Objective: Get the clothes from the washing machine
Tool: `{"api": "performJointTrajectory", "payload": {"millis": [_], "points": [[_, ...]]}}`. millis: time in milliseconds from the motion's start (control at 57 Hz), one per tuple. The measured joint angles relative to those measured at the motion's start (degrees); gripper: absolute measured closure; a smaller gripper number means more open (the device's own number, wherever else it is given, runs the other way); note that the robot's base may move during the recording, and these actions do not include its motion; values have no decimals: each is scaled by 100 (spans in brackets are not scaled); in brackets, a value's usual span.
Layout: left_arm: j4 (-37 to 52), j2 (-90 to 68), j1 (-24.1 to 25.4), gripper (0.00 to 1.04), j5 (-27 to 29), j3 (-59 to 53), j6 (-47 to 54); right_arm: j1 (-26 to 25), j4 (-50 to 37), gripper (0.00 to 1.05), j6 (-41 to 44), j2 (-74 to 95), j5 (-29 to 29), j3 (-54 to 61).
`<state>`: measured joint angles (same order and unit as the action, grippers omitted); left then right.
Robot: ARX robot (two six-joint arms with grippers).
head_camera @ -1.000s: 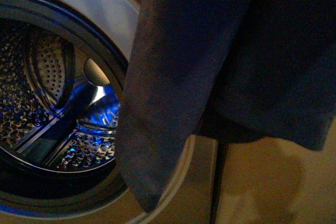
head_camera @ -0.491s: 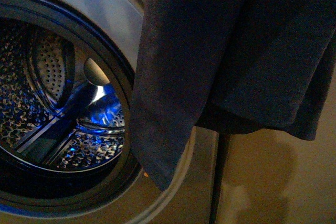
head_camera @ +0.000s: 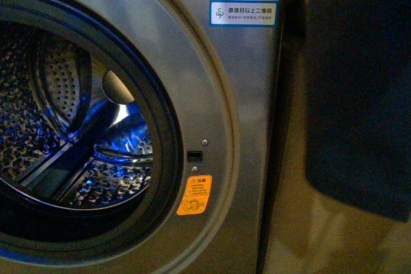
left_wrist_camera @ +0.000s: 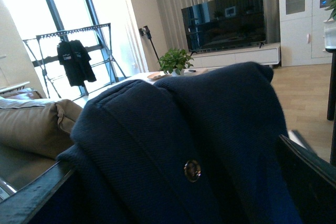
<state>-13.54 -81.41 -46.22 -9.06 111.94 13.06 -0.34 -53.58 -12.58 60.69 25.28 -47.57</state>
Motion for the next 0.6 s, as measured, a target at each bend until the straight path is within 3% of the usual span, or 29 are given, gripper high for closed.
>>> {"api": "performJointTrajectory", "payload": {"millis": [246, 368, 509, 596], "points": [[2, 4, 0, 7, 0, 24, 2, -2004, -367, 97, -1069, -15, 457, -691], [2, 7, 0, 7, 2, 33, 2, -3189, -498, 97, -1759, 20, 994, -1016], [2, 9, 0, 7, 0, 37, 2, -4522, -129, 97, -2133, 68, 1762, -1163], [2, 9, 0, 7, 2, 37, 2, -5106, 402, 97, -2011, 74, 2275, -1080]]}}
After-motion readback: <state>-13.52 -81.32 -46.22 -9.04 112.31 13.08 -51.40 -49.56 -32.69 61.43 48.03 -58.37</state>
